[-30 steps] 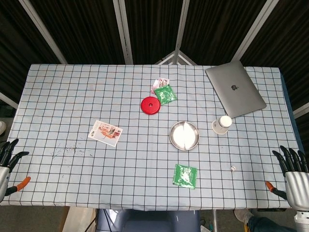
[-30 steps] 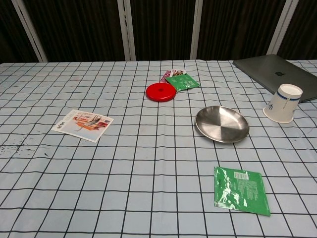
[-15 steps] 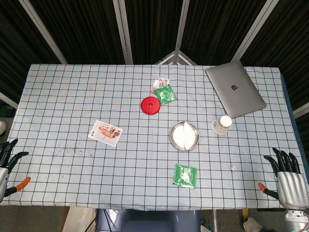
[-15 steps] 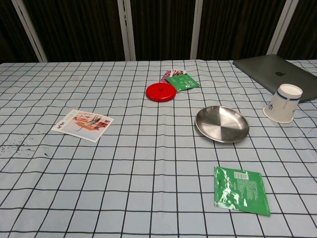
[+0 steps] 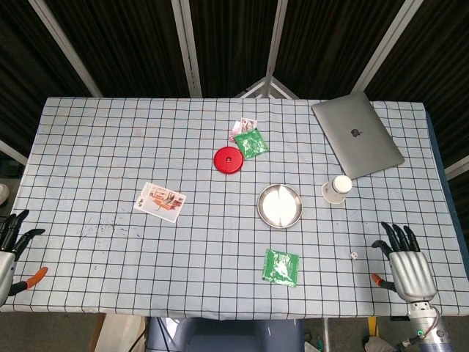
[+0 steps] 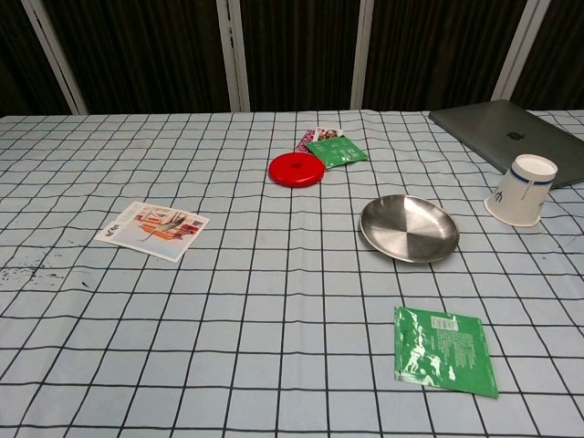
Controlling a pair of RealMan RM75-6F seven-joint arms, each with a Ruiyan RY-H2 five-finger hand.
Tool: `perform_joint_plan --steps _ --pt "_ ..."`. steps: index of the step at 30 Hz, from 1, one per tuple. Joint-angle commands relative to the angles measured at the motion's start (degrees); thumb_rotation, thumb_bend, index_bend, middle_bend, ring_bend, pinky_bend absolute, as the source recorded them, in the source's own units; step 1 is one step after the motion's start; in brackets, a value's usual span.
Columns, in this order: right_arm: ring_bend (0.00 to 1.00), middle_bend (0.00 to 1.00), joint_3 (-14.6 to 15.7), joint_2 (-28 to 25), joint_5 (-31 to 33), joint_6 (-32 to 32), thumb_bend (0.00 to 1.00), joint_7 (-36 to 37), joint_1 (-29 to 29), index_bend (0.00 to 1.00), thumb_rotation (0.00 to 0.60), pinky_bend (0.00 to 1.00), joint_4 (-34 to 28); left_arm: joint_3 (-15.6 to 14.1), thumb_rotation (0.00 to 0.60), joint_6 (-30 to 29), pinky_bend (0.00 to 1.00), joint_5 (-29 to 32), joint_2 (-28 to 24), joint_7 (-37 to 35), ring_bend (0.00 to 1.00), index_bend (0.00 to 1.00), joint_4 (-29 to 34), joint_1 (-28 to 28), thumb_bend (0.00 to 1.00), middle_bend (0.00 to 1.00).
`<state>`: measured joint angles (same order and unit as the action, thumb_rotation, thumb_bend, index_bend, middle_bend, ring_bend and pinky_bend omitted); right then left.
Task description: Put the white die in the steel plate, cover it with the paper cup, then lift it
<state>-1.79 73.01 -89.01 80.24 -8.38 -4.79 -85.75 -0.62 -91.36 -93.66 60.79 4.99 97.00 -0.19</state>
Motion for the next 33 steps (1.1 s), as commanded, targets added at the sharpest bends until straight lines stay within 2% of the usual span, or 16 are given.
perform_joint_plan --steps 1,16,33 --pt "0.08 0.10 0.86 3.58 -5.03 -1.08 0.11 3.07 -3.31 0.41 0.600 0.00 9.03 0.03 0.600 0.85 0.13 0.32 0.27 1.05 0.00 0.24 0.23 -0.38 0.27 0.00" --pt "0.08 0.10 3.68 6.79 -9.33 -7.27 0.14 9.47 -9.35 0.41 0.600 0.00 20.76 0.10 0.600 1.91 0.13 0.88 1.63 4.89 0.00 0.25 0.89 -0.77 0.28 0.00" --pt "0.08 0.10 5.62 9.70 -11.12 -8.47 0.20 15.53 -12.37 0.41 0.600 0.00 30.18 0.32 0.600 1.74 0.13 1.88 3.26 9.25 0.00 0.25 1.68 -0.41 0.27 0.00"
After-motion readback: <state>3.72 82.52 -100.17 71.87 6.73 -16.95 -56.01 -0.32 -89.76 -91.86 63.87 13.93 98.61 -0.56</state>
